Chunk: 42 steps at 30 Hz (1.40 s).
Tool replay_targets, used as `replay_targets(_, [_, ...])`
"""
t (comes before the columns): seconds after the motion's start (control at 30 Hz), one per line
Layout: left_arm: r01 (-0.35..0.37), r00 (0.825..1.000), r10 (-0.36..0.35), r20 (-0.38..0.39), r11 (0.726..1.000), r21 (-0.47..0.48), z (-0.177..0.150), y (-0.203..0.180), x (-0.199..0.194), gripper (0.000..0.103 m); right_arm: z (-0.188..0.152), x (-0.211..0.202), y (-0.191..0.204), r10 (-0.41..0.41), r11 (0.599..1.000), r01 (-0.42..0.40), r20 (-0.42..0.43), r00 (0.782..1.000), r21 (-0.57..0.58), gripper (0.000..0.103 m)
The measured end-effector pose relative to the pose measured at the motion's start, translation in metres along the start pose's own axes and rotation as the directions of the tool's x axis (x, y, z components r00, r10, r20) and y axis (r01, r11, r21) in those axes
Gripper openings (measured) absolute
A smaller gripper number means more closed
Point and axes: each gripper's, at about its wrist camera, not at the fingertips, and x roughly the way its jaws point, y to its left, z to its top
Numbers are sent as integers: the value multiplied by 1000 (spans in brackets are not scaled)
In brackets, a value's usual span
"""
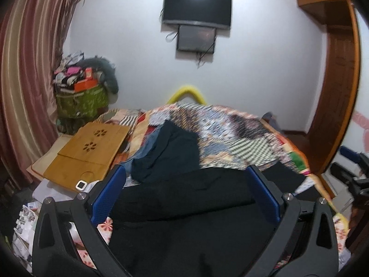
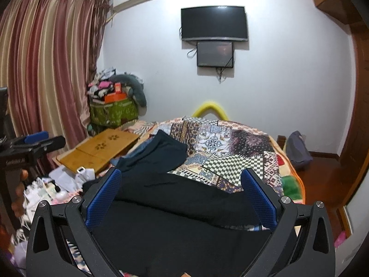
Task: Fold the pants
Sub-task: 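Lower both grippers onto the black pants' waistband edge, then grasp the black pants with both grippers and lift them off the quilt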
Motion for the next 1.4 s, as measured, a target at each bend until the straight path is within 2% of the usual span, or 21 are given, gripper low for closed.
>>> replay_targets(0.23, [-42, 988, 44, -147, 999, 21, 8, 54, 94, 103, -2, 73, -21, -3, 998, -4, -119, 993, -55, 103])
replay_targets(0.4, [-87, 954, 85, -289, 996, 6, 1, 99, 165, 103, -7, 125, -42, 17, 998, -28, -208, 978, -53, 103])
replay_targets(0.43, [-95, 942, 90, -322, 995, 1, -3, 109, 180, 103, -10, 136, -45, 24, 998, -37, -228, 973, -52, 103])
replay_targets(0.53, [-134, 905, 124, -407, 991, 2, -17, 131, 219, 89, -16, 169, -54, 52, 997, -67, -302, 952, -39, 103])
replay_targets(0.6, [-151, 865, 125, -486, 988, -14, -34, 147, 255, 86, -20, 190, -59, 76, 996, -90, -352, 933, -25, 102])
replay_targets(0.67, [-152, 833, 105, -543, 987, -42, -51, 160, 280, 80, -28, 213, -65, 107, 993, -117, -407, 907, 1, 101])
replay_targets(0.8, [-180, 763, 79, -642, 979, -94, -83, 182, 315, 78, -40, 252, -74, 157, 987, -155, -497, 853, 46, 96])
replay_targets(0.9, [-181, 727, 20, -686, 970, -163, -102, 196, 336, 78, -47, 273, -76, 201, 977, -206, -545, 814, 53, 91])
replay_targets(1.0, [-172, 715, -35, -698, 959, -224, -113, 202, 348, 76, -52, 295, -74, 217, 969, -243, -587, 780, 35, 86])
replay_targets(1.07, [-152, 709, -83, -701, 952, -267, -115, 202, 350, 62, -55, 305, -72, 218, 967, -254, -611, 761, 29, 80])
replay_targets(1.1, [-149, 709, -96, -699, 948, -281, -116, 203, 351, 58, -57, 311, -71, 219, 966, -258, -624, 750, 29, 78])
replay_targets(1.2, [-145, 717, -84, -692, 953, -266, -113, 197, 349, 37, -67, 325, -66, 208, 962, -272, -667, 715, 9, 70])
replay_targets(1.23, [-151, 719, -61, -692, 959, -241, -110, 193, 345, 31, -70, 326, -63, 211, 960, -279, -670, 711, 7, 70])
replay_targets(1.33, [-142, 728, -23, -686, 973, -184, -103, 184, 338, 19, -69, 322, -61, 225, 960, -278, -654, 722, 24, 52])
replay_targets(1.37, [-146, 732, -7, -681, 975, -167, -100, 181, 334, 11, -69, 320, -60, 222, 961, -275, -652, 725, 22, 41])
replay_targets(1.4, [-148, 739, 10, -674, 978, -148, -96, 178, 331, 11, -68, 318, -60, 229, 960, -280, -651, 723, 26, 27])
